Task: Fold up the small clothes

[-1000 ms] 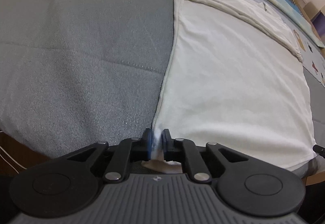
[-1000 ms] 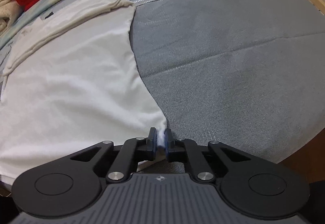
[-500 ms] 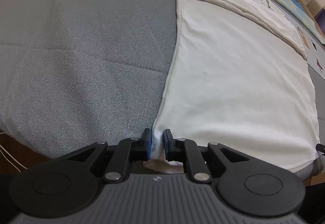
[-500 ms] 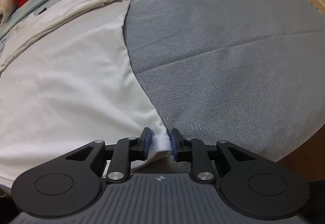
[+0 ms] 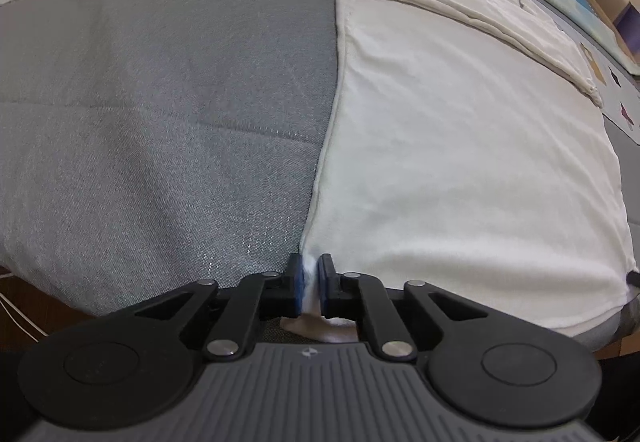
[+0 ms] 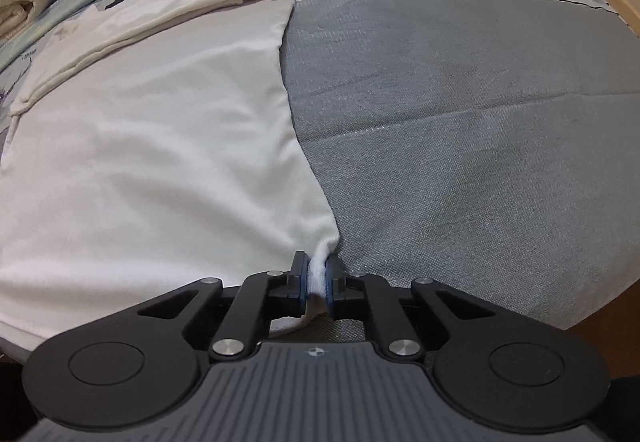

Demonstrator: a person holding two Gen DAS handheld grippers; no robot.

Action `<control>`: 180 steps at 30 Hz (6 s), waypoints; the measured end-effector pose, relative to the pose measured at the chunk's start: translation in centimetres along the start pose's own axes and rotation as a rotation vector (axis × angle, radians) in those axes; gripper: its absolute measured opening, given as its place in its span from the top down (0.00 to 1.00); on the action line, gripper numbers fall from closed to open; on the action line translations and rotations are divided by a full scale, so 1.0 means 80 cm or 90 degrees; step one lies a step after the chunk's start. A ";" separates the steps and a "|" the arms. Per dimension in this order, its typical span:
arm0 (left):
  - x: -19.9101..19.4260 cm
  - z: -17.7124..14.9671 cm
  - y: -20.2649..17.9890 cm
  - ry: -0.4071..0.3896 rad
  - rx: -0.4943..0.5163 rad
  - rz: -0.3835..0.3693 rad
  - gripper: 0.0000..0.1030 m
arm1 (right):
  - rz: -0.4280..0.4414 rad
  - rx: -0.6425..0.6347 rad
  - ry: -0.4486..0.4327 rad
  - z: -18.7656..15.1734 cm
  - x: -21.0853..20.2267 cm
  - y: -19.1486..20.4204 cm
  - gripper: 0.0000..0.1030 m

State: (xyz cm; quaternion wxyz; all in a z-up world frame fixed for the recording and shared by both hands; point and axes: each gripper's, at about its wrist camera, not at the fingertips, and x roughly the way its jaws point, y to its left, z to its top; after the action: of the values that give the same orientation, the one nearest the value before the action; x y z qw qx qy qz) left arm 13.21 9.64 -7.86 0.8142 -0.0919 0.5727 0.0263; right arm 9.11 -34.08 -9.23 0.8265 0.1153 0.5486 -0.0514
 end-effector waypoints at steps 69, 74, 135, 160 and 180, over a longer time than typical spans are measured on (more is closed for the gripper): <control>0.040 0.334 -0.002 -0.057 -0.103 -0.118 0.88 | 0.053 0.191 -0.118 0.305 0.058 -0.063 0.90; 0.051 0.318 -0.001 -0.014 -0.036 -0.093 0.85 | 0.094 0.119 -0.090 0.293 0.058 -0.068 0.90; 0.086 0.356 -0.040 -0.147 -0.080 -0.010 0.86 | -0.032 0.007 -0.178 0.342 0.125 0.032 0.92; 0.067 0.297 -0.063 -0.021 0.164 -0.025 0.86 | 0.052 -0.139 0.016 0.289 0.104 0.039 0.71; 0.053 0.222 -0.085 0.060 0.318 -0.050 0.82 | 0.041 -0.289 0.071 0.205 0.057 0.068 0.65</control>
State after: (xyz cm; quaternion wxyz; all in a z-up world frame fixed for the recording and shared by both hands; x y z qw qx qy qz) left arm 32.12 5.91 -5.19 0.7846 0.0892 0.5945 -0.1518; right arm 26.72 -32.66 -6.58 0.8011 -0.0531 0.5866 0.1061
